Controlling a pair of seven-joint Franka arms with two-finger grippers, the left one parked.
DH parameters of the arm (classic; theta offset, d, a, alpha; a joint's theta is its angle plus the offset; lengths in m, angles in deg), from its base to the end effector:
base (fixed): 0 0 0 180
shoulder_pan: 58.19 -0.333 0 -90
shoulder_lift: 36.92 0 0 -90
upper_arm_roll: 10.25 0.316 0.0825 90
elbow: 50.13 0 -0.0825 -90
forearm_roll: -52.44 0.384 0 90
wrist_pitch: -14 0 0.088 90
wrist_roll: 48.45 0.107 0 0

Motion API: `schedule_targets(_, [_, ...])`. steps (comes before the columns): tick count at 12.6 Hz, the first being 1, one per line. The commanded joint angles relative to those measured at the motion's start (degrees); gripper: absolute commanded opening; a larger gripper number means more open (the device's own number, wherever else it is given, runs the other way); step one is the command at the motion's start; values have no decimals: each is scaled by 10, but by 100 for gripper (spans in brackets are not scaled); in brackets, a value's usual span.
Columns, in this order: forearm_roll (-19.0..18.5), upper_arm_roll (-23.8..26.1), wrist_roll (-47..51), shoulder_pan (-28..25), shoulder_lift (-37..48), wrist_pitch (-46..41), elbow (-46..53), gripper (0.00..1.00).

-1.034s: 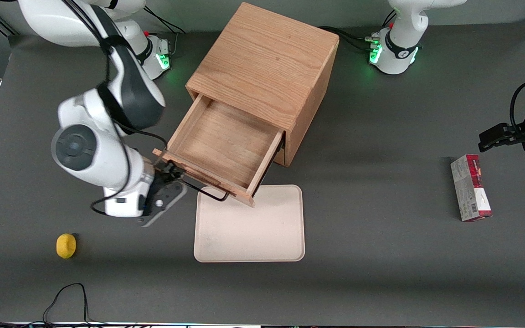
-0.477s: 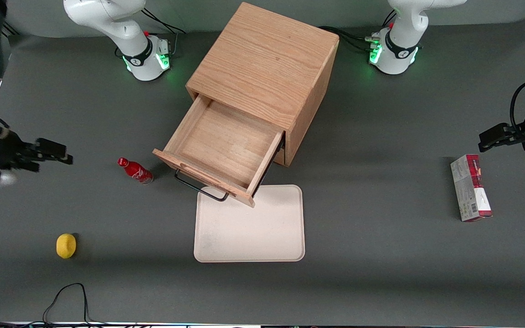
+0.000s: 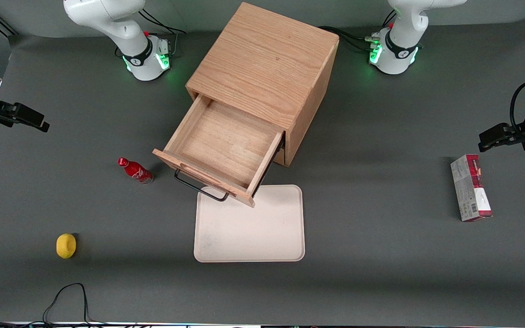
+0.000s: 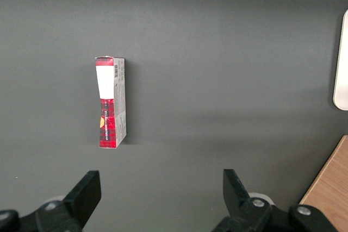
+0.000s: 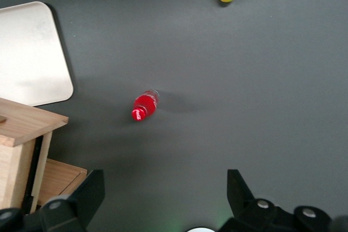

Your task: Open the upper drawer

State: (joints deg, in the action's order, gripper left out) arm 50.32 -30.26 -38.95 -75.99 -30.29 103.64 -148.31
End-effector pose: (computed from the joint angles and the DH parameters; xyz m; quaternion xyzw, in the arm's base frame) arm 0.5170 -0.0340 0.6147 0.9948 -0.1003 -0.0202 0.0000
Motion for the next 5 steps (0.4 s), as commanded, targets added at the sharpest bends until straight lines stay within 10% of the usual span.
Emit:
schedule_targets(1, [-46,27,41,-6,67,48,-83,100])
schedule_targets(5, [-33,32,57,-5,17,41,-19,100])
